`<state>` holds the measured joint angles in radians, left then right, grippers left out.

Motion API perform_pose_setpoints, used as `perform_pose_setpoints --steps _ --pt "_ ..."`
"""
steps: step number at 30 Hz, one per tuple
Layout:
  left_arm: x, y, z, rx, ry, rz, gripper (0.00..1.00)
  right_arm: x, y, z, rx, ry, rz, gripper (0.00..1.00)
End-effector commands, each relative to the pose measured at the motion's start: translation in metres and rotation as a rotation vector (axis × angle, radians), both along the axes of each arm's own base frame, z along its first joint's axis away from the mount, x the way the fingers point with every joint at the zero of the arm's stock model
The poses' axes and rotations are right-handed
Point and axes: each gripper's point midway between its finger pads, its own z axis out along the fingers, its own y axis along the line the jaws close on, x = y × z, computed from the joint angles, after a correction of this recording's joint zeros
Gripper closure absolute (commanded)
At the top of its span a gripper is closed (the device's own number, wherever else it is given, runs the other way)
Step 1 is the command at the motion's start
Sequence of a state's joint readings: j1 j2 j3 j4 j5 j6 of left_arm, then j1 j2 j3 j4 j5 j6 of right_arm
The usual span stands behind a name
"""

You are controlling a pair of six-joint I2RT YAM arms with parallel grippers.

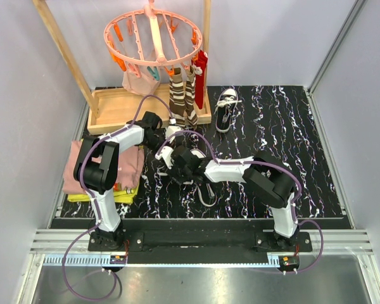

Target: Tie the shoes

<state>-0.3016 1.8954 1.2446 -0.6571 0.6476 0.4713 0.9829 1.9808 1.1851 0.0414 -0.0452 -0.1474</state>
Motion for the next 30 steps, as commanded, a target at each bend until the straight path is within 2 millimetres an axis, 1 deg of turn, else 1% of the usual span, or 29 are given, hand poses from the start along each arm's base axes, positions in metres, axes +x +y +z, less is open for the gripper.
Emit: perform_pose_setpoints --steps 1,2,3,4,5,6,7,8,9,10,11,12,13,15,16,18,19,20,21,23,24,25,27,28,29,30 --pt "0.009 -0.004 0.011 -0.035 -0.040 -0.013 0.96 -0.001 0.010 0.006 0.037 -0.016 0.021 0.86" --pt "0.009 -0.005 0.012 -0.038 -0.039 -0.014 0.96 -0.003 0.010 0.015 0.055 -0.017 0.034 0.92" --pt "0.009 -0.005 0.013 -0.040 -0.042 -0.014 0.96 -0.008 0.009 0.020 0.057 -0.003 0.049 1.00" --pt "0.010 -0.006 0.015 -0.046 -0.046 -0.017 0.96 -0.019 0.012 0.027 0.082 0.031 0.100 1.00" --pt "0.010 -0.007 0.018 -0.051 -0.049 -0.017 0.96 -0.028 0.012 0.045 0.105 0.035 0.143 1.00" --pt "0.010 -0.008 0.020 -0.057 -0.055 -0.021 0.96 -0.039 0.007 0.051 0.102 0.069 0.174 1.00" --pt "0.009 -0.009 0.026 -0.071 -0.069 -0.025 0.96 -0.051 0.011 0.076 0.146 0.090 0.238 1.00" --pt "0.007 -0.010 0.030 -0.086 -0.077 -0.033 0.96 -0.063 0.000 0.077 0.106 0.132 0.269 1.00" --pt "0.006 -0.011 0.034 -0.096 -0.090 -0.039 0.96 -0.069 -0.004 0.085 0.111 0.144 0.292 1.00" --pt "0.002 -0.011 0.041 -0.108 -0.103 -0.042 0.96 -0.079 -0.009 0.100 0.145 0.162 0.333 1.00" --pt "0.001 -0.013 0.045 -0.122 -0.109 -0.048 0.97 -0.088 -0.019 0.101 0.122 0.181 0.362 1.00" --pt "-0.002 -0.012 0.048 -0.126 -0.110 -0.048 0.96 -0.093 -0.025 0.105 0.122 0.185 0.374 1.00" --pt "-0.005 -0.012 0.055 -0.132 -0.126 -0.048 0.96 -0.101 -0.033 0.115 0.136 0.184 0.391 1.00" --pt "-0.015 -0.009 0.056 -0.134 -0.123 -0.055 0.97 -0.108 -0.047 0.120 0.127 0.187 0.401 1.00" --pt "-0.018 -0.007 0.061 -0.132 -0.138 -0.054 0.97 -0.110 -0.056 0.128 0.134 0.172 0.393 1.00" --pt "-0.033 -0.002 0.056 -0.120 -0.119 -0.068 0.97 -0.104 -0.072 0.130 0.137 0.176 0.355 1.00" --pt "-0.039 0.000 0.061 -0.125 -0.138 -0.078 0.97 -0.104 -0.081 0.133 0.147 0.179 0.327 1.00" --pt "-0.046 0.002 0.060 -0.121 -0.137 -0.088 0.97 -0.100 -0.088 0.134 0.152 0.183 0.298 1.00" --pt "-0.058 0.006 0.053 -0.112 -0.118 -0.098 0.97 -0.091 -0.098 0.135 0.160 0.183 0.256 1.00" --pt "-0.071 0.009 0.055 -0.118 -0.129 -0.112 0.97 -0.090 -0.113 0.138 0.172 0.166 0.223 1.00" --pt "-0.086 0.011 0.048 -0.112 -0.097 -0.122 0.97 -0.085 -0.121 0.138 0.172 0.150 0.197 1.00" --pt "-0.092 0.011 0.051 -0.119 -0.104 -0.128 0.97 -0.086 -0.130 0.137 0.168 0.128 0.184 1.00" --pt "-0.109 0.006 0.053 -0.130 -0.087 -0.152 0.97 -0.087 -0.138 0.137 0.167 0.101 0.173 1.00" --pt "-0.118 0.005 0.048 -0.124 -0.070 -0.166 0.97 -0.090 -0.147 0.136 0.161 0.071 0.172 1.00" --pt "-0.123 0.005 0.046 -0.101 -0.081 -0.188 0.96 -0.091 -0.149 0.136 0.163 0.050 0.173 1.00" --pt "-0.126 -0.003 0.048 -0.102 -0.106 -0.203 0.96 -0.092 -0.152 0.136 0.165 0.037 0.170 1.00"
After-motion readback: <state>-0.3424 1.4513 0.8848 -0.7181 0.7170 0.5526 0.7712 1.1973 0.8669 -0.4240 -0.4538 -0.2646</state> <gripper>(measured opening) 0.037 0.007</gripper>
